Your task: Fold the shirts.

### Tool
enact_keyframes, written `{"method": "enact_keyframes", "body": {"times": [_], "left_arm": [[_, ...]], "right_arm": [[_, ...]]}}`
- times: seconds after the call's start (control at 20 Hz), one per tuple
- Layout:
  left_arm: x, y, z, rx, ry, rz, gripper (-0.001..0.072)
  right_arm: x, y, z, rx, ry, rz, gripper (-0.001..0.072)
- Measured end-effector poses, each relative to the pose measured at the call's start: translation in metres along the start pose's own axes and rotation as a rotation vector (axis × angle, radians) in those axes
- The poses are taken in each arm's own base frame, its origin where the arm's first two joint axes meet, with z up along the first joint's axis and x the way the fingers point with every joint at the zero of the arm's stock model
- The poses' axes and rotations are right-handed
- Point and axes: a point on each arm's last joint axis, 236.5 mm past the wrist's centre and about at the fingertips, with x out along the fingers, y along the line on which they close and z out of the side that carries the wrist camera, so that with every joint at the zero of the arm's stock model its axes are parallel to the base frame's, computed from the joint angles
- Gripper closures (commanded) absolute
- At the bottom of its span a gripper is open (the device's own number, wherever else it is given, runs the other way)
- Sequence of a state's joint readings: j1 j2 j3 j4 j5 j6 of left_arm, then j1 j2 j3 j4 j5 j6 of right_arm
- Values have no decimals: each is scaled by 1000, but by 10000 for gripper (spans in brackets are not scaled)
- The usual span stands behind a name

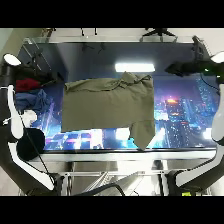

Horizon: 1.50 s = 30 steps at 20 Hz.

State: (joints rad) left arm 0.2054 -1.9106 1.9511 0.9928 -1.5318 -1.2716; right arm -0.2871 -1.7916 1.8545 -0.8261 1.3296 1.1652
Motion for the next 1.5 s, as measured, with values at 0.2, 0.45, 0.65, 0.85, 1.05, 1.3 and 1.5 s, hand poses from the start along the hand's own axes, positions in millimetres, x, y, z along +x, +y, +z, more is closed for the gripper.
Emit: {"method": "enact_keyframes", "body": {"times": [0.2,0.45,0.65,0.85,1.05,1.3,1.5], "left_arm": [[18,21,-93,-179,216,-6,35],[53,23,-200,-327,378,-23,53],[70,18,-233,-371,402,-34,54],[84,15,-227,-323,367,-11,623],[92,6,-202,-233,310,10,695],[88,-5,-188,-192,290,0,694],[82,-8,-187,-192,293,-10,696]], "right_arm": [[-22,-27,-70,192,160,35,389],[-28,-45,-145,384,244,49,389],[-23,-51,-200,482,295,19,388],[-5,-45,-257,566,365,7,258],[18,-24,-301,601,440,31,280],[48,9,-314,546,466,66,451],[67,18,-294,479,378,88,692]]}}
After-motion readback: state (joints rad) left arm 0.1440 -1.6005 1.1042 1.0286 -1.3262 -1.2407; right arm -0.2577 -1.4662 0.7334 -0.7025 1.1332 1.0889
